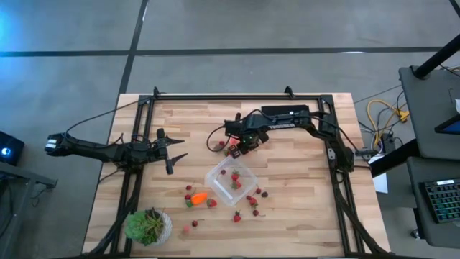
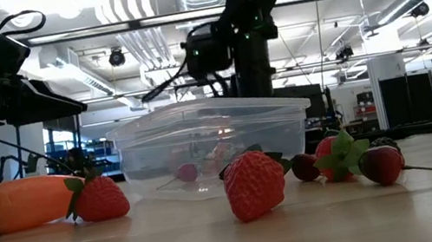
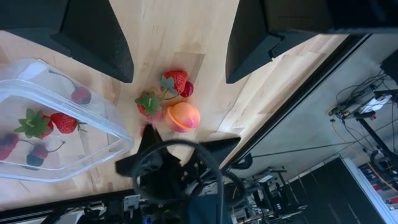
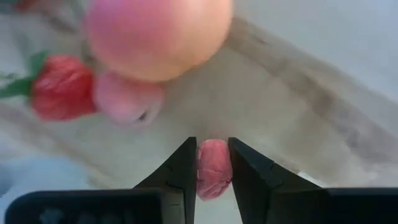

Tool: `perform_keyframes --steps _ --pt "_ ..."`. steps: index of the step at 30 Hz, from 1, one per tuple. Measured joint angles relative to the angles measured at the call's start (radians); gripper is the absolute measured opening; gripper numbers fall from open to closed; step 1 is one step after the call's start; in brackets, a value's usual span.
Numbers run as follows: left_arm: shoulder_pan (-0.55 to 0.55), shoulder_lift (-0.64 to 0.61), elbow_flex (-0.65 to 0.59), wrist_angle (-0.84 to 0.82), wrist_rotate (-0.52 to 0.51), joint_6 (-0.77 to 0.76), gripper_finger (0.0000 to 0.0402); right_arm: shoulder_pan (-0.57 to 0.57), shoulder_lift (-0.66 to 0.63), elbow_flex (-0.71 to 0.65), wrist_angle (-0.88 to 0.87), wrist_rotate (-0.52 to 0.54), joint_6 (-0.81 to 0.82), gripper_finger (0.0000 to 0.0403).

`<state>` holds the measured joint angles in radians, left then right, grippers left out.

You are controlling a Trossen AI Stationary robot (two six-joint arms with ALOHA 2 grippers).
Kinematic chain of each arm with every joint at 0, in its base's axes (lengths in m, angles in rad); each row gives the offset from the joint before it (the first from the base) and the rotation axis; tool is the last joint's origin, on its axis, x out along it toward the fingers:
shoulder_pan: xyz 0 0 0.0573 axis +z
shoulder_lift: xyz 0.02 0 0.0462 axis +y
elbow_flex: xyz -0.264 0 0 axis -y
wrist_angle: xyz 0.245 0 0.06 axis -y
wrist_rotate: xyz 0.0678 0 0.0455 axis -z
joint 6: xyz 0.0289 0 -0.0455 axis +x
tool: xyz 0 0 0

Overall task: Pick and placing Produce into tupperware
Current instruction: Put the pink peach into the transparent container

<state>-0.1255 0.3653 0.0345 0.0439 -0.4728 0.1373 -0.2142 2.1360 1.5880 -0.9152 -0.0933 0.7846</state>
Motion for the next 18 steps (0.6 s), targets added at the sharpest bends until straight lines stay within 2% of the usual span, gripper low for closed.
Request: perform_keyframes --steps 9,18 --pt "0.0 0.0 0.0 0.0 0.0 0.0 0.0242 0.001 -0.117 0.073 0.0 0.067 0.014 0.0075" --pt "0.0 0.0 0.0 0.0 0.0 0.0 0.0242 0.114 -0.187 0.159 -0.022 0.008 -0.021 0.0081"
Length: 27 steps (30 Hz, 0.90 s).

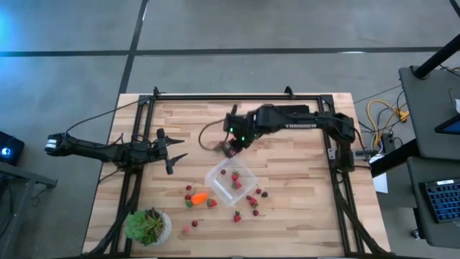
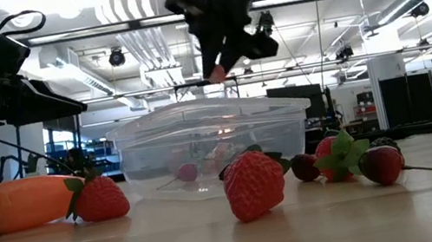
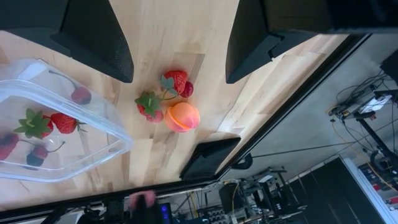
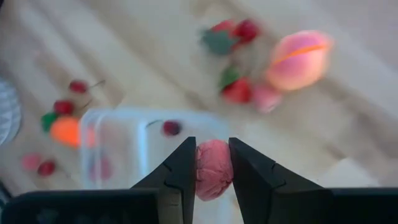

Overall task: Pick and placing Produce into tupperware
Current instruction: Put the pink peach into the transparent container

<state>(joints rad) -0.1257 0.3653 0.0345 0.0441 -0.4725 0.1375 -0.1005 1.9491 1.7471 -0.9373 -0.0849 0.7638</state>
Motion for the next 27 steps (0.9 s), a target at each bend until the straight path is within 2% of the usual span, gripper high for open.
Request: perform_keyframes --steps 13,27 --pt "0.0 0.0 0.0 0.0 0.0 0.0 0.0242 0.176 0.034 0.001 0.002 0.061 0.121 0.0081" --pt "0.0 0.0 0.0 0.0 0.0 0.0 0.0242 0.201 0.036 0.0 0.0 0.124 0.16 0.0082"
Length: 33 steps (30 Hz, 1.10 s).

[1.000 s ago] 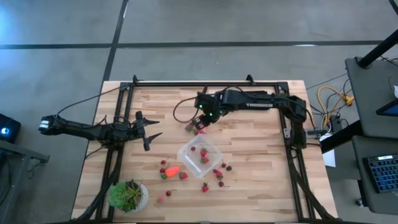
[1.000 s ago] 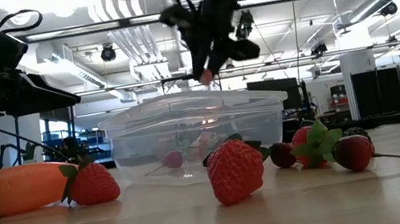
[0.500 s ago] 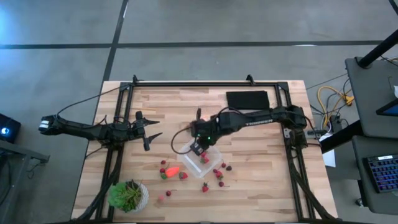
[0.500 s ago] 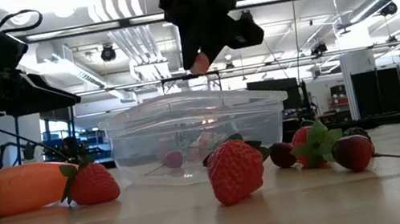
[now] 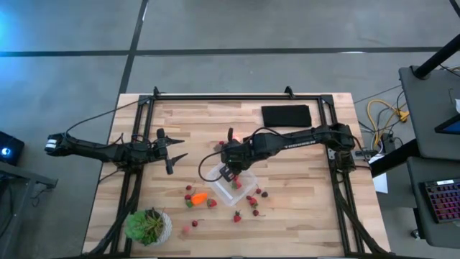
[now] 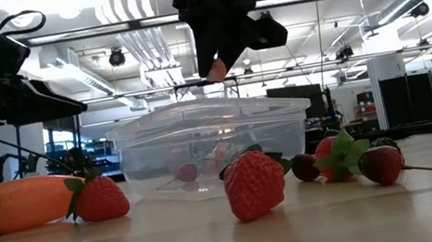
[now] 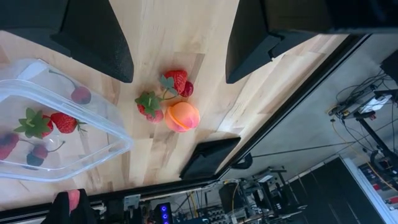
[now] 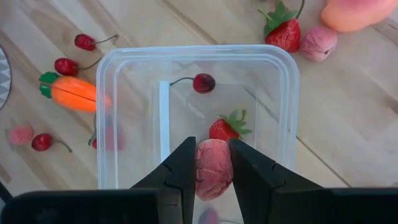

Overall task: Pick and placing Produce into tupperware
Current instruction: Put the pink peach into the transparent container

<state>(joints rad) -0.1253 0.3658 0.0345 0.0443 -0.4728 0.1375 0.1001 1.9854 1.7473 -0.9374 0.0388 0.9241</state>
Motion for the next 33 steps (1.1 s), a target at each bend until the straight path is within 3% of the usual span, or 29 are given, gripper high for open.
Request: perform_keyframes --steps 8,17,21,29,33 --pt "0.0 0.0 0.0 0.0 0.0 0.0 0.0242 -0.002 0.004 0.0 0.005 0.0 -0.028 0.0082" --pt "0.0 0.0 0.0 0.0 0.0 0.0 0.0242 -0.023 0.105 -0.001 0.011 -0.011 -0.066 0.0089" --pt "0.0 0.0 0.0 0.0 0.0 0.0 0.0242 -0.022 0.107 -0.001 0.042 -0.009 -0.09 0.0122" --pt "0.0 0.0 0.0 0.0 0.0 0.0 0.0242 -0.042 0.097 -0.001 0.053 0.052 -0.09 0.0229" --pt "0.0 -0.001 0.0 0.0 0.0 0.0 0.0242 -0.085 0.057 -0.001 0.058 0.048 -0.059 0.0256"
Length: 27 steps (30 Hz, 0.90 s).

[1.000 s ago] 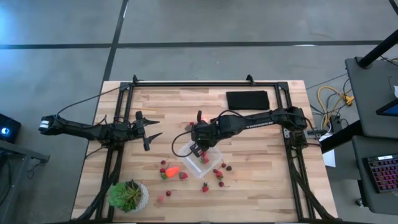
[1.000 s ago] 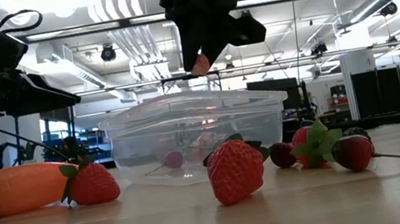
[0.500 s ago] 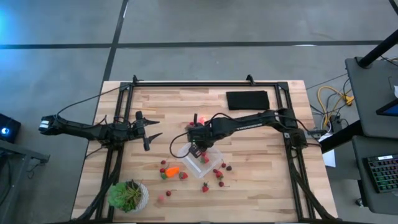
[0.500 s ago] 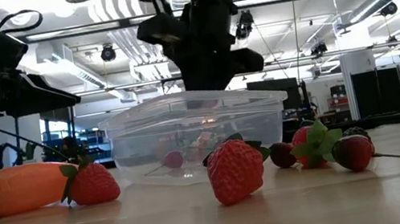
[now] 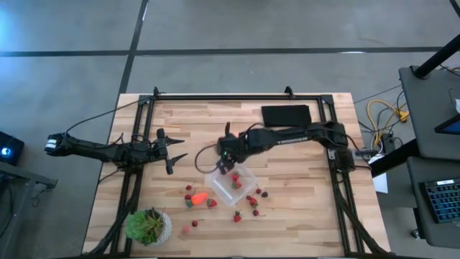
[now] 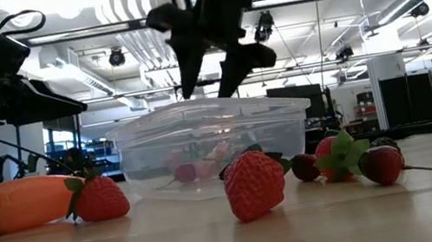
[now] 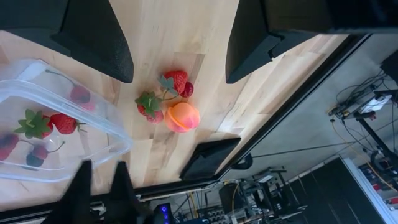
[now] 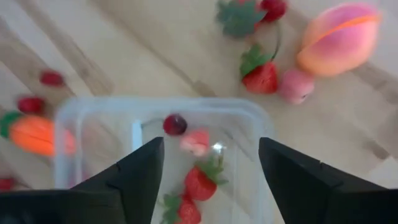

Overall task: Pick and placing Produce into tupperware
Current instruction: Put the pink peach into the transparent container

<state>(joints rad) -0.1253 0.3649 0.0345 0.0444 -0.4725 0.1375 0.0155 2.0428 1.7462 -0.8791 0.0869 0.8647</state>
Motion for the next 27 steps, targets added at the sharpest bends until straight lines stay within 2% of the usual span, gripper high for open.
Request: perform_keyframes --steps 10,19,25,27 --pt "0.0 0.001 0.0 0.0 0.0 0.0 0.0242 -0.212 0.021 0.001 -0.028 -0.064 -0.024 0.0256" --pt "0.0 0.001 0.0 0.0 0.0 0.0 0.0242 -0.233 0.096 0.001 -0.008 -0.066 -0.057 0.0285" --pt "0.0 0.001 0.0 0.0 0.0 0.0 0.0242 -0.245 0.123 0.0 0.064 -0.056 0.002 0.0318" --pt "0.0 0.0 0.0 -0.001 0.0 0.0 0.0242 -0.247 0.123 0.0 0.071 -0.019 0.02 0.0326"
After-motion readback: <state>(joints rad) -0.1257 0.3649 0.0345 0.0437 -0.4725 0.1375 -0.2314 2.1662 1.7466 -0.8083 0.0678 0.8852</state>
